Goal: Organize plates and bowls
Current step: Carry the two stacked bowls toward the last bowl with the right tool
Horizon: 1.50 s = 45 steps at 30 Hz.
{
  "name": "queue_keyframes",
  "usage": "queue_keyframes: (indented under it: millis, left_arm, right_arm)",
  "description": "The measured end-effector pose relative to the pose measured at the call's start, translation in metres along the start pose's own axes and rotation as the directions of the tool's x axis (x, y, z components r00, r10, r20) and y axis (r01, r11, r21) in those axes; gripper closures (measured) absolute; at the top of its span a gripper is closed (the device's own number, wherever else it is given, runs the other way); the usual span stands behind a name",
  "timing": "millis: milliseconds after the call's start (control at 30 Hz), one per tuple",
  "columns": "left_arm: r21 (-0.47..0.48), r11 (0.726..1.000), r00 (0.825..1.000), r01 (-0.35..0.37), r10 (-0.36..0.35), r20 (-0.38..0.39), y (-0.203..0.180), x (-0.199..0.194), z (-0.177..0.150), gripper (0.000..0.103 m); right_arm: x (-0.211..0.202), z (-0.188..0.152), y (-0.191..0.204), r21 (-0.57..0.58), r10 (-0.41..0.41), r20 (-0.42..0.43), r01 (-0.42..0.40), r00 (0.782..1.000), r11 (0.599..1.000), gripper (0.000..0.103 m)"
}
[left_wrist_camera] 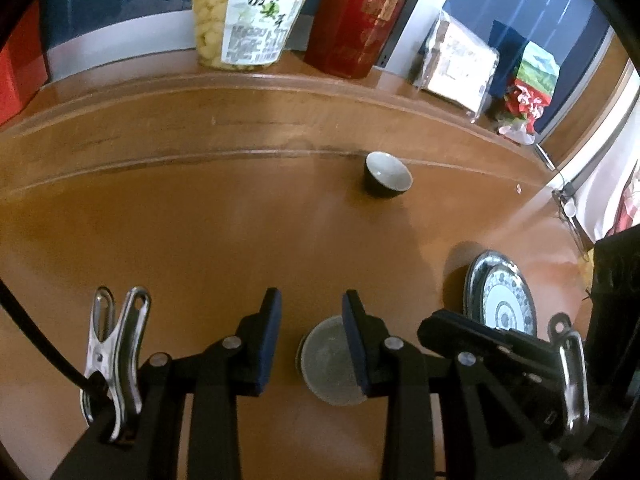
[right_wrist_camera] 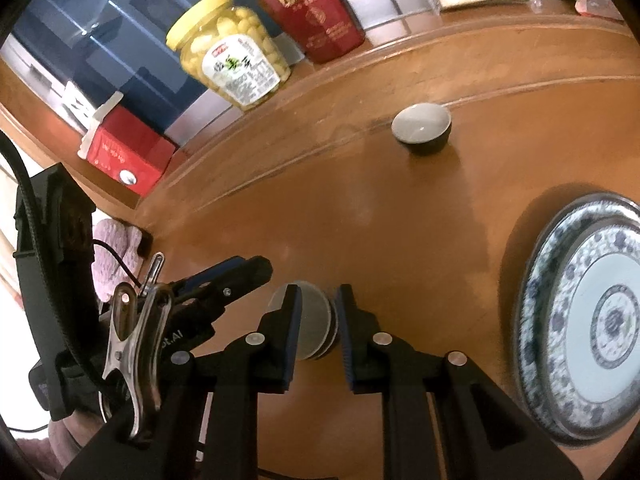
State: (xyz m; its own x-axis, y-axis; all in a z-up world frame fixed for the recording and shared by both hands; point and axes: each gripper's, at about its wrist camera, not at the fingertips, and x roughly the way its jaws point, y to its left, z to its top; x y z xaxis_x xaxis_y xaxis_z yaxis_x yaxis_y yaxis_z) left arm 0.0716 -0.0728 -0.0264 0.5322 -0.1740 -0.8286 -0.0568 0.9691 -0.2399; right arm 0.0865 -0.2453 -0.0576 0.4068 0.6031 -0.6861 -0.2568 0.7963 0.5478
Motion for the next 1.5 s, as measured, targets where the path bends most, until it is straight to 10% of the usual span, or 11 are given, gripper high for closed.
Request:
queue_keyframes:
  millis: [1500]
  left_arm:
    - [-0.006,1.000,0.999,0.031,-0.031,-0.018,-0.036,0.085,0.103,0.071]
  right_arm:
    - [0.026,0.104,-0.090,0.147,-0.071,0.098,0.056,0.993,0.988,0.082]
